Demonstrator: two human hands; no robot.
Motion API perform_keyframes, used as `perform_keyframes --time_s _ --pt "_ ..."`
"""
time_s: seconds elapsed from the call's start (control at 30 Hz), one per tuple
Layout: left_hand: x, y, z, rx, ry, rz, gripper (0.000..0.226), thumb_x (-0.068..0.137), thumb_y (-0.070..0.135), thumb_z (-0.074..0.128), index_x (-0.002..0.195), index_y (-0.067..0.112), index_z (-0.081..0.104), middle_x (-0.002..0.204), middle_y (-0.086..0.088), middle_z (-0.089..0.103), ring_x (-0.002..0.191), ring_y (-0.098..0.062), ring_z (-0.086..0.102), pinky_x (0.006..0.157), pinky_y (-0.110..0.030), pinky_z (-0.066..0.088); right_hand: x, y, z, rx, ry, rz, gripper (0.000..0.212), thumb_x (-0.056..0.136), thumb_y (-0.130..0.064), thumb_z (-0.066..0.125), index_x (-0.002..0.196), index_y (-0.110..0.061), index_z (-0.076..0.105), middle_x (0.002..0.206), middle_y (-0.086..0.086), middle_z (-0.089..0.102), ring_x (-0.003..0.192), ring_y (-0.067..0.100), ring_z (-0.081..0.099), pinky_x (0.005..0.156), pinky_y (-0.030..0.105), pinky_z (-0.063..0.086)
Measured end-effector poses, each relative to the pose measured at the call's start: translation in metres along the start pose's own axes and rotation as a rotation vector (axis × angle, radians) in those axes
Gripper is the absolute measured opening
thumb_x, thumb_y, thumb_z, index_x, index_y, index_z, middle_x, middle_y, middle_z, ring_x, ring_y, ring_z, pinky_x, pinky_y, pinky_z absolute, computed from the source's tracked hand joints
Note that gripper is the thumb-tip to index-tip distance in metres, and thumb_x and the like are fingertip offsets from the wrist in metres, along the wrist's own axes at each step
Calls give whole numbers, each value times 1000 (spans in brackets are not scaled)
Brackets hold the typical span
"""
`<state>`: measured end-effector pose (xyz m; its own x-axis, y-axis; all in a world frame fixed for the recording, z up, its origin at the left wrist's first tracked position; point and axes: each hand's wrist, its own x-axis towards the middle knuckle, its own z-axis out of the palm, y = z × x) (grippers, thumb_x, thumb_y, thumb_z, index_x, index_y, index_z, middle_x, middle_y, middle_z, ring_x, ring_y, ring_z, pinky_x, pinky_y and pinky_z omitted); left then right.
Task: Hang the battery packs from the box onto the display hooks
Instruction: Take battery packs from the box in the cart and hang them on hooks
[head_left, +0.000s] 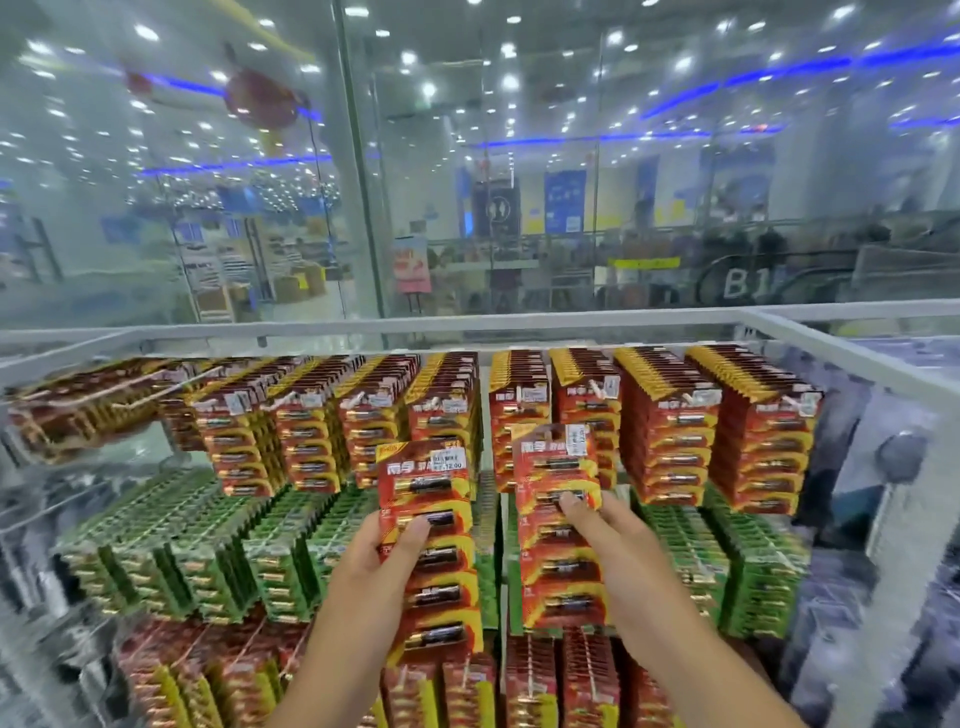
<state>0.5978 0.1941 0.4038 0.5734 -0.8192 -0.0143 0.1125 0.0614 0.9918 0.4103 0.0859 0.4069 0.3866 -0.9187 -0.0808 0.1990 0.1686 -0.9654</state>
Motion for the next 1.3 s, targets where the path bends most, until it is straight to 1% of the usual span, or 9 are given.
perform_keyframes --time_s 0.1,0.23,0.4,0.57,0.67,0.77,1.17,1.23,1.3 --pt "19 3 2 5 -2 18 16 101 38 59 113 30 65 83 13 80 66 -7 76 46 -18 54 17 -12 11 15 -6 -3 15 98 -44 66 113 -43 63 109 -18 70 87 4 66 71 28 53" --pt "43 11 -1 -22 -10 23 13 102 36 59 111 29 65 75 18 77 57 1 71 41 -13 49 42 -16 23 1 30 -8 73 96 -50 67 160 -32 36 161 -9 40 148 25 39 117 51 34" --pt "70 17 -6 20 -82 42 8 103 33 58 96 35 56 55 32 64 47 14 61 37 -7 41 70 -8 31 15 73 -25 84 90 -54 71 162 -31 34 166 -7 35 153 27 33 121 55 29" --pt "105 12 -6 28 -108 13 5 100 35 62 99 36 57 58 26 69 51 13 64 42 -9 47 89 1 38 33 88 -55 79 91 -54 70 159 -31 39 159 -13 44 147 17 43 117 48 40" --pt "122 3 -4 9 -118 -13 22 98 39 63 120 35 63 83 18 79 72 1 75 58 -20 58 91 7 42 -22 104 -56 27 98 -44 65 124 -36 61 106 -24 70 84 -7 68 64 18 57" --pt "130 -5 -8 21 -108 -2 21 98 42 62 119 38 62 85 27 76 75 5 73 60 -17 56 91 13 45 -33 142 -64 16 100 -38 64 114 -32 69 90 -15 80 73 2 75 52 18 56" --pt "134 -16 -2 35 -71 3 21 95 44 66 116 38 66 96 11 80 87 -14 79 83 -47 64 105 23 45 -66 207 -64 78 69 -81 75 135 -41 64 132 -15 70 125 19 65 109 55 51" --pt "132 -16 -1 17 -51 5 19 97 42 65 115 37 67 94 10 81 85 -15 79 80 -44 64 108 24 42 -104 201 -58 80 71 -80 74 139 -38 61 136 -19 66 128 10 61 108 46 53" --pt "130 -15 -1 -12 -30 2 18 99 39 64 116 35 66 93 8 81 82 -16 79 75 -42 64 108 20 41 -86 189 -59 33 93 -53 68 119 -33 67 100 -28 75 89 -13 69 73 16 60"
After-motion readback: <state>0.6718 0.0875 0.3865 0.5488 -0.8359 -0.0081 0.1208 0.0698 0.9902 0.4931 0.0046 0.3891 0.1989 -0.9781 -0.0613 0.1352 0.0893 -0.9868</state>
